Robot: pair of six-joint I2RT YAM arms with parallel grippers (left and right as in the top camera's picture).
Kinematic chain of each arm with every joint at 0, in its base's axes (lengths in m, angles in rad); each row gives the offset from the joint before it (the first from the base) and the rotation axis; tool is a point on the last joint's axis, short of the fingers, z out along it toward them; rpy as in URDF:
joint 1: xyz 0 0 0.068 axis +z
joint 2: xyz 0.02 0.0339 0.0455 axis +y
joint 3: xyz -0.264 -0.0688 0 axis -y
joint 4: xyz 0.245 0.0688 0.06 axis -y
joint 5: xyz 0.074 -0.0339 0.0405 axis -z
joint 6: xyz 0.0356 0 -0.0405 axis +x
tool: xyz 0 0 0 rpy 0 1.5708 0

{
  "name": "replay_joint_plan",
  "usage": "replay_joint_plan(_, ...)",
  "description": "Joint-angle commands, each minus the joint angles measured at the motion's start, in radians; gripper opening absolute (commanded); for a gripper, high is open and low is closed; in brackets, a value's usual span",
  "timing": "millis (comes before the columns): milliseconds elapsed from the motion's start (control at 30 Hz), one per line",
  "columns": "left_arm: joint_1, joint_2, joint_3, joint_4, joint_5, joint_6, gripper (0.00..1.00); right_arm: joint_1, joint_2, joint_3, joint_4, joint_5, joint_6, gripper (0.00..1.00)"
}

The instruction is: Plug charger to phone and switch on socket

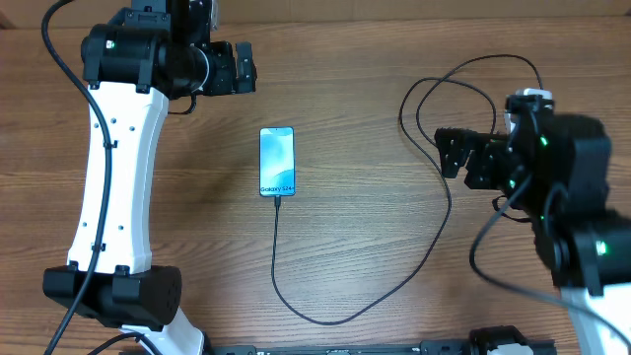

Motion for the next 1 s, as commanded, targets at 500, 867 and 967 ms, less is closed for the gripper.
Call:
replay_joint_plan(500,0.005,-0.011,0.006,0.000,0.008,-0.003,1.00,0.003,-0.692,-0.819,0.683,0.073,-0.072,1.00)
replay_joint_plan(867,0.005,-0.011,0.006,0.000,0.008,-0.003,1.00,0.006,-0.894,-1.089,0.823,0.087,-0.071,1.00)
replay_joint_plan(967,0.005,-0.011,0.006,0.000,0.008,-0.003,1.00,0.006,-0.922,-1.122,0.827,0.091,-0.071,1.00)
